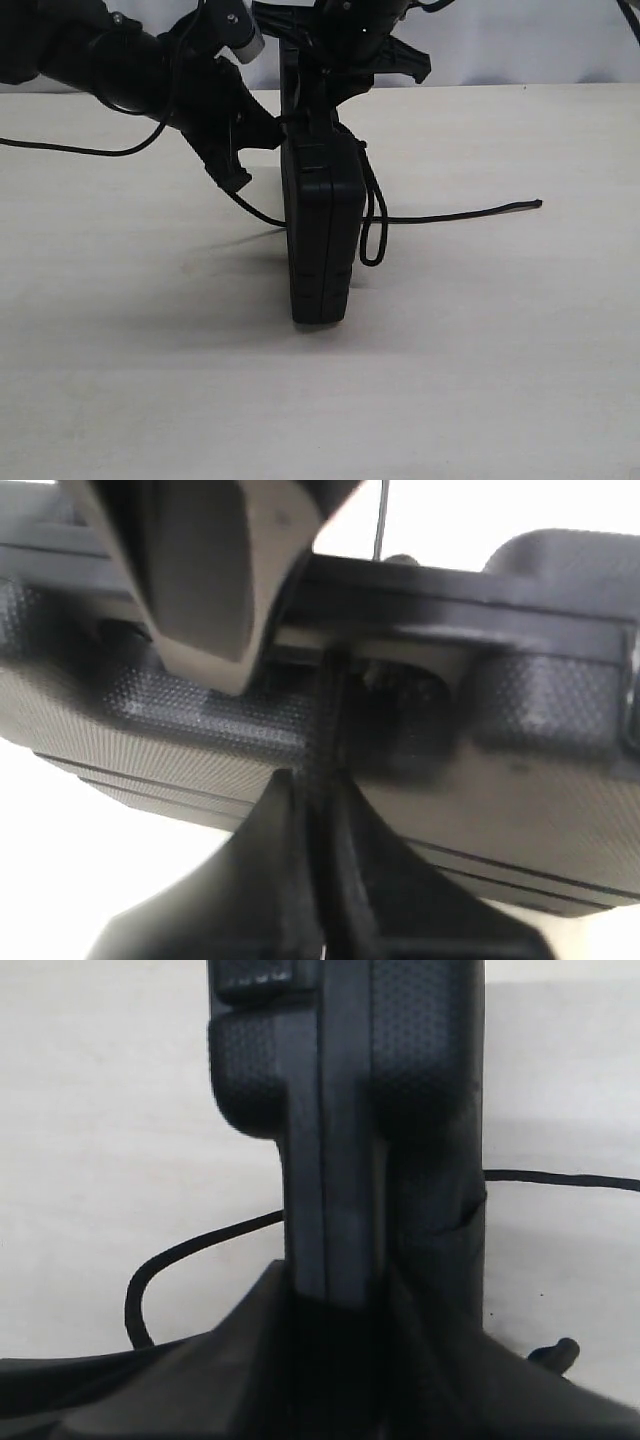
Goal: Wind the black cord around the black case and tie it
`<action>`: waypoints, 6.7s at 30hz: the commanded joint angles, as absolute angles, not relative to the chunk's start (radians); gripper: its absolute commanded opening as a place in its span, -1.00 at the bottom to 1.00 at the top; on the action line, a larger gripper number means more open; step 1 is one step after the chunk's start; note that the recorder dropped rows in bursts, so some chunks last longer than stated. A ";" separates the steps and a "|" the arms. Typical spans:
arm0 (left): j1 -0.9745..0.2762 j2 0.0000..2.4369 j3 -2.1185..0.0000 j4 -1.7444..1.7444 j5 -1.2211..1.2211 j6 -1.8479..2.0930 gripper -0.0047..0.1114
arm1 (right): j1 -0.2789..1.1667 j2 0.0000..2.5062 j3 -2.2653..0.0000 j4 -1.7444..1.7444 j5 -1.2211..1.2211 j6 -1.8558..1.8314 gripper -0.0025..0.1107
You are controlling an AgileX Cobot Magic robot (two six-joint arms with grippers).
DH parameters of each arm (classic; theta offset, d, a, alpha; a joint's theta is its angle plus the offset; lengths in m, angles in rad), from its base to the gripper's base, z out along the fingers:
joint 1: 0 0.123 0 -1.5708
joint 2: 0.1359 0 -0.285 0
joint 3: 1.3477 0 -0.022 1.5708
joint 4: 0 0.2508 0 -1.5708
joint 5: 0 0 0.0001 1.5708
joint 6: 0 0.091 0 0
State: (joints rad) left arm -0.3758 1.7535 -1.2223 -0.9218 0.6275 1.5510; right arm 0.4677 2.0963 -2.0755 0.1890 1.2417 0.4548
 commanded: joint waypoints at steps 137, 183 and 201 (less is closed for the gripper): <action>-0.029 0.000 -0.327 -0.080 0.011 0.311 -0.92 | 0.467 2.085 -2.081 0.201 1.221 0.460 -0.88; -0.029 0.000 0.000 0.164 0.086 0.313 -0.92 | 0.467 2.085 -2.081 0.201 1.221 0.460 -0.88; -0.029 0.000 0.000 0.164 0.178 0.311 -0.92 | 0.467 2.085 -2.081 0.201 1.221 0.460 -0.88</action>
